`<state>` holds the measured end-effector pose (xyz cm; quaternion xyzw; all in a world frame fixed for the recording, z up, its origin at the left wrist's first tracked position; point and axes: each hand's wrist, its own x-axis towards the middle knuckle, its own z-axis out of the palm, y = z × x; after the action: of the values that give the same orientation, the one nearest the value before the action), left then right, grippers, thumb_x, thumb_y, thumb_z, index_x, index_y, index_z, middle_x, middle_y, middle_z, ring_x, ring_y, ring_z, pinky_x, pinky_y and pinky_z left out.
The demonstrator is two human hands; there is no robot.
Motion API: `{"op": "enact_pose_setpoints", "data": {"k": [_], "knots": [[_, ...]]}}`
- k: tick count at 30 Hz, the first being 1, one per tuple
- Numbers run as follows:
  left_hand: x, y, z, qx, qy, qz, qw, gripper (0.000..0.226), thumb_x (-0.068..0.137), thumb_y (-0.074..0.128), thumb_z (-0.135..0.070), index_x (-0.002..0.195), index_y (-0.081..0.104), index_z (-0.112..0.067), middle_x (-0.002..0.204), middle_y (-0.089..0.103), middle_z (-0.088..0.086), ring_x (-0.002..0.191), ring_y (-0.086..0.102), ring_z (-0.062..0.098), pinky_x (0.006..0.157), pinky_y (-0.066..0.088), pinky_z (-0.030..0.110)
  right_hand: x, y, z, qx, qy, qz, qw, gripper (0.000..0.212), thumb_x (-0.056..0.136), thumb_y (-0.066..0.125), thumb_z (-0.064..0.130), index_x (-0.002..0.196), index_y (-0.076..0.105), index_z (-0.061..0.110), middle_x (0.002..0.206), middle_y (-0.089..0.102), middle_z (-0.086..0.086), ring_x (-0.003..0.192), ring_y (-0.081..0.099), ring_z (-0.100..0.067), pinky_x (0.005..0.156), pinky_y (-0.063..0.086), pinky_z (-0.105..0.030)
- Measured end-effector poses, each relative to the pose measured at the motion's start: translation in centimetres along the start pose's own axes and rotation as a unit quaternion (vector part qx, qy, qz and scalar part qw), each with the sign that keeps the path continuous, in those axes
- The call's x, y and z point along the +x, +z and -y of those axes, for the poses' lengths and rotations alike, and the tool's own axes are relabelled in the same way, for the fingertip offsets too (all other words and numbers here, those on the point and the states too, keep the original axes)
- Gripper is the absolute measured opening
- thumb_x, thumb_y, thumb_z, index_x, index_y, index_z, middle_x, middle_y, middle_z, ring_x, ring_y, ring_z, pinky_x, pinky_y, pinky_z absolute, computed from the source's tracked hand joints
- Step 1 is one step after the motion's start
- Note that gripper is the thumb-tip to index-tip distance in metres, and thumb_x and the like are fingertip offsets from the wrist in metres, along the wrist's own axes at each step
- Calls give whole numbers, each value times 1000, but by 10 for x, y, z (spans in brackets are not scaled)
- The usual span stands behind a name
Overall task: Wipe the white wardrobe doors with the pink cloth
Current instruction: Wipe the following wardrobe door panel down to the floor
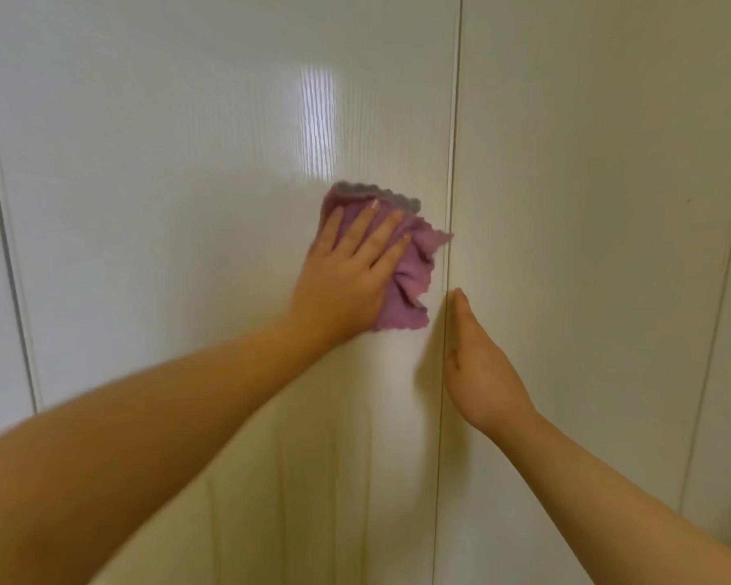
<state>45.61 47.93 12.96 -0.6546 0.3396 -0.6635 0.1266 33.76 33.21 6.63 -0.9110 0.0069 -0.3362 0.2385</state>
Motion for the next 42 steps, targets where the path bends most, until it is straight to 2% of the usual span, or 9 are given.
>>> {"op": "enact_pose_setpoints", "data": {"k": [5, 11, 16, 22, 27, 30, 34, 39, 42], "knots": [[-52, -2, -42, -104, 200, 56, 973, 46, 92, 39, -33, 126, 61, -12, 134, 56, 11, 126, 50, 33, 109, 26, 50, -11, -8, 0, -22, -13, -26, 999, 60, 95, 31, 6, 149, 9, 18, 155, 17, 0, 141, 20, -14, 112, 12, -19], [-39, -7, 8, -45, 2, 18, 999, 45, 96, 34, -29, 128, 58, -8, 136, 52, 17, 126, 47, 40, 106, 24, 55, -9, -3, 10, -107, -73, -38, 991, 62, 90, 29, -2, 148, 16, 13, 156, 11, -3, 144, 11, -14, 108, -1, -12], [-82, -10, 17, -86, 249, 51, 963, 40, 88, 43, -25, 121, 65, -15, 131, 58, 10, 121, 54, 34, 106, 29, 52, -9, 6, 20, -107, -80, -24, 991, 61, 91, 28, 1, 149, 12, 16, 157, 5, 0, 144, 7, -12, 111, 0, -15], [-41, -14, 11, -28, -14, 31, 999, 53, 99, 29, -43, 126, 61, -11, 134, 54, 17, 123, 50, 41, 105, 30, 57, -26, 9, 14, -97, -33, -52, 993, 61, 90, 35, -6, 147, 21, 12, 155, 14, -4, 144, 12, -17, 111, 4, -18], [-125, -20, -59, -130, 141, 125, 973, 50, 82, 44, -32, 126, 62, -14, 137, 53, 9, 129, 45, 31, 111, 21, 51, -52, 29, 15, -85, 8, 0, 996, 60, 95, 35, 6, 149, 13, 16, 157, 7, -1, 144, 6, -15, 115, 8, -25], [-142, -17, -38, -118, 99, 94, 984, 43, 84, 43, -18, 120, 66, -14, 132, 57, 10, 125, 51, 32, 105, 29, 50, -57, 29, 9, -100, 12, -5, 995, 65, 91, 34, -2, 149, 10, 17, 157, 6, -1, 144, 5, -15, 114, 7, -24], [-115, -18, -32, -87, -98, 54, 990, 56, 102, 17, -35, 127, 60, -9, 136, 53, 15, 129, 40, 35, 105, 22, 53, -57, 39, 13, -91, 18, -16, 996, 68, 88, 34, -7, 149, 13, 16, 157, 8, -1, 144, 5, -16, 113, 5, -22], [-174, -13, -92, -133, 56, 100, 984, 47, 85, 43, -19, 129, 58, -14, 140, 49, 9, 135, 33, 28, 111, 19, 49, -61, 56, 18, -91, 2, 7, 996, 64, 94, 38, 6, 149, 9, 20, 157, 5, 2, 144, 2, -13, 114, 5, -24], [-190, -14, -55, -113, 3, 82, 990, 44, 86, 45, -18, 127, 61, -13, 140, 49, 9, 132, 37, 29, 111, 19, 46, -59, 57, 12, -105, -1, 26, 994, 71, 90, 33, -3, 149, 1, 18, 157, -1, 1, 144, 0, -13, 114, 5, -24]]}}
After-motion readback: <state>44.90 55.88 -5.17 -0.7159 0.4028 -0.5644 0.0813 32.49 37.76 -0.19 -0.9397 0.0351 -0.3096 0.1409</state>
